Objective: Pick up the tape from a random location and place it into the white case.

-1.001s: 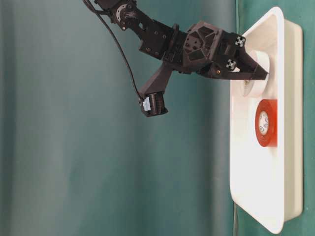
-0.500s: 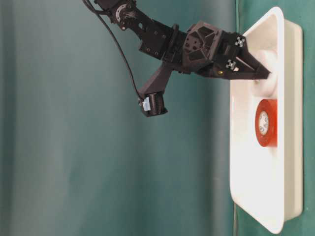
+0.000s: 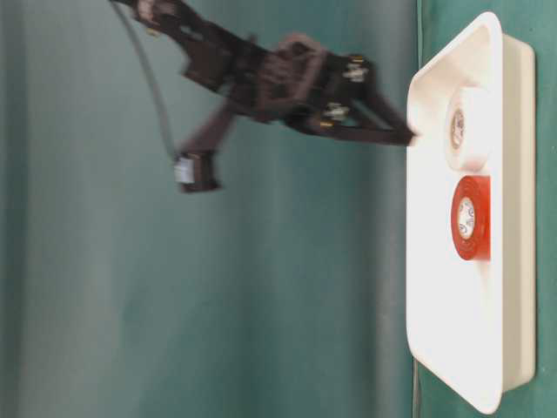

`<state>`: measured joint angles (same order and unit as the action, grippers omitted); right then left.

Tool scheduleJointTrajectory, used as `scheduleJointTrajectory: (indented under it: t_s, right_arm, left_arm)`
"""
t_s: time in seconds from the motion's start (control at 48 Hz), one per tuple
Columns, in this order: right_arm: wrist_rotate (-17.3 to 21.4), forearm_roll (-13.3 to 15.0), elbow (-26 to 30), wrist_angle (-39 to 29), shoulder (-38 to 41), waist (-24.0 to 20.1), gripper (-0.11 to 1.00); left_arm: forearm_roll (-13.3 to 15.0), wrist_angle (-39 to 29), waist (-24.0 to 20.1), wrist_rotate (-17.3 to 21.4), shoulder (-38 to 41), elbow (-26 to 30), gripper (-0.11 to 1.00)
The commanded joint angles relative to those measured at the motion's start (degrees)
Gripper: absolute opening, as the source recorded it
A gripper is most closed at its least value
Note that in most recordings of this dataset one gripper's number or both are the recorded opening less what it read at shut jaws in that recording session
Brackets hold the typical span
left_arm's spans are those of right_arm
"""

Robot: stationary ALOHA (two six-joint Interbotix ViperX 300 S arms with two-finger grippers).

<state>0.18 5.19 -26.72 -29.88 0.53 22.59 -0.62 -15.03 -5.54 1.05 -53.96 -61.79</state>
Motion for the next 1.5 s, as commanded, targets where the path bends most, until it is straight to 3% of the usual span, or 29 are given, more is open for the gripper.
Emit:
scheduleJointTrajectory:
  t_s: [0.0, 0.334, 0.751, 0.876, 1.168, 1.48]
  right_arm:
    - [-0.1, 0.2, 1.4, -1.0, -4.3, 0.0, 0.86]
    - [0.0, 0.1, 1.7, -4.7, -13.4, 0.1, 0.86]
    - [0.2, -0.1, 1.5, -4.7, -13.6, -0.4, 0.85]
    - [0.3, -0.4, 1.5, -4.6, -13.6, -3.1, 0.85]
    - [1.8, -1.0, 1.4, -1.6, -13.6, -14.9, 0.85]
    - [2.6, -1.0, -2.2, 0.2, -17.1, -16.4, 0.85]
  left_arm:
    - [0.1, 0.3, 0.2, -0.1, 0.4, 0.7, 0.94]
    - [0.1, 0.3, 0.2, -0.1, 0.4, 0.7, 0.94]
    - [0.1, 0.3, 0.2, -0.1, 0.3, 0.7, 0.94]
    - [0.1, 0.3, 0.2, -0.1, 0.3, 0.7, 0.94]
    - [0.1, 0.3, 0.2, -0.1, 0.3, 0.7, 0.94]
    - [0.1, 0.3, 0.2, -0.1, 0.3, 0.7, 0.94]
